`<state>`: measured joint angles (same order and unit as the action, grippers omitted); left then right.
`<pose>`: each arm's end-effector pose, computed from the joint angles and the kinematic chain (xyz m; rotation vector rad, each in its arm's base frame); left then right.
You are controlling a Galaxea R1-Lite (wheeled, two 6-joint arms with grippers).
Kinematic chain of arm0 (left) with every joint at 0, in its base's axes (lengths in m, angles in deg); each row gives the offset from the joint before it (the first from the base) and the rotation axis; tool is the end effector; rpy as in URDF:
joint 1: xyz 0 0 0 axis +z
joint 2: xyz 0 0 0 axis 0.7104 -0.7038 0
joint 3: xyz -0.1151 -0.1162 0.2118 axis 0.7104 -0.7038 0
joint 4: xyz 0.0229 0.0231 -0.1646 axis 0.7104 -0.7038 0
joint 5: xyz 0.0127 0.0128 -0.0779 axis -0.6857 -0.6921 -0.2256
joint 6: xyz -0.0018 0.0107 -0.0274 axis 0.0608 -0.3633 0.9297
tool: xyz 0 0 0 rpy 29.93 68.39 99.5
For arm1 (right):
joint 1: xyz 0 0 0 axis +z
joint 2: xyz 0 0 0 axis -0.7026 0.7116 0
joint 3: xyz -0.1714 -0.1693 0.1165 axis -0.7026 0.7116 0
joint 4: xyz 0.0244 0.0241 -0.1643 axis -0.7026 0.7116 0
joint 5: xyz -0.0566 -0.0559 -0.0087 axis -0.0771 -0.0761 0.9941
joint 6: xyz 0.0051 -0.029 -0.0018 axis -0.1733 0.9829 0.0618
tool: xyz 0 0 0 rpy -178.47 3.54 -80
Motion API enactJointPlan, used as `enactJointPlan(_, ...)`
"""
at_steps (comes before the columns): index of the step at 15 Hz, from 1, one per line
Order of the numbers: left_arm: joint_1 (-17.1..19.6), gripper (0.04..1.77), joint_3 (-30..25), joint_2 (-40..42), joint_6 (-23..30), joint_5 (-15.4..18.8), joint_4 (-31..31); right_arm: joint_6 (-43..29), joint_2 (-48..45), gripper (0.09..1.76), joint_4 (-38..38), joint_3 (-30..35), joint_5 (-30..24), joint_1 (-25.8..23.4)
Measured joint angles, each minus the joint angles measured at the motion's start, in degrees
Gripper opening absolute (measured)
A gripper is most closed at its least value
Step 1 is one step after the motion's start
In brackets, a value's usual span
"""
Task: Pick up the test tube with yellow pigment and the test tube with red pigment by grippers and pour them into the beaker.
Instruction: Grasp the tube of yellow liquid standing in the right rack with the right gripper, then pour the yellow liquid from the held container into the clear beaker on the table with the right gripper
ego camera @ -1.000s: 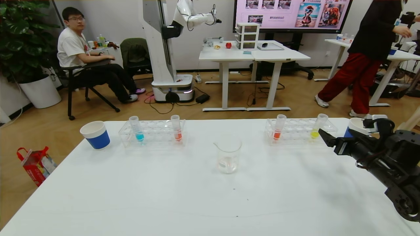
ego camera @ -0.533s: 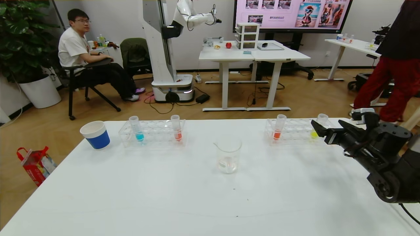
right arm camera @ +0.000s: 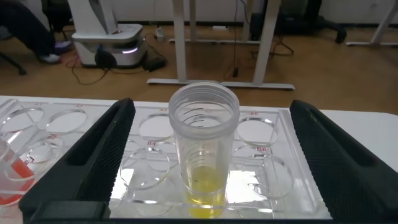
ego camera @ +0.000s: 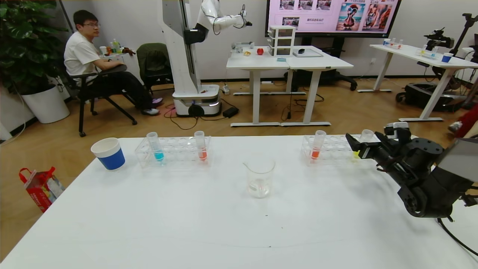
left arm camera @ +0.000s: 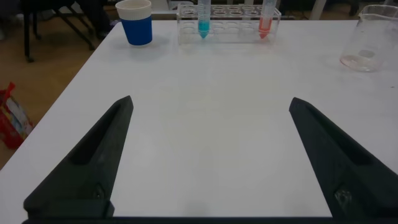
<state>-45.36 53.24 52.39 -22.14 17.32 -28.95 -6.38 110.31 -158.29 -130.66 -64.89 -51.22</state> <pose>-0.0084 0.0000 0.0748 -0.0028 0.0050 -0.0004 0.3889 -0.0399 0.0526 0.0368 -0.0826 0.0561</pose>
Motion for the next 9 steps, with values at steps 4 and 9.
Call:
enactJointPlan(4, 0.0, 1.75, 0.0, 0.0, 0.0, 0.0, 0.0, 0.9, 0.8, 1.13, 0.0, -1.3, 0.0, 0.1)
enactJointPlan(9, 0.0, 1.75, 0.0, 0.0, 0.0, 0.0, 0.0, 0.9, 0.2, 0.5, 0.0, -1.6, -0.1, 0.1)
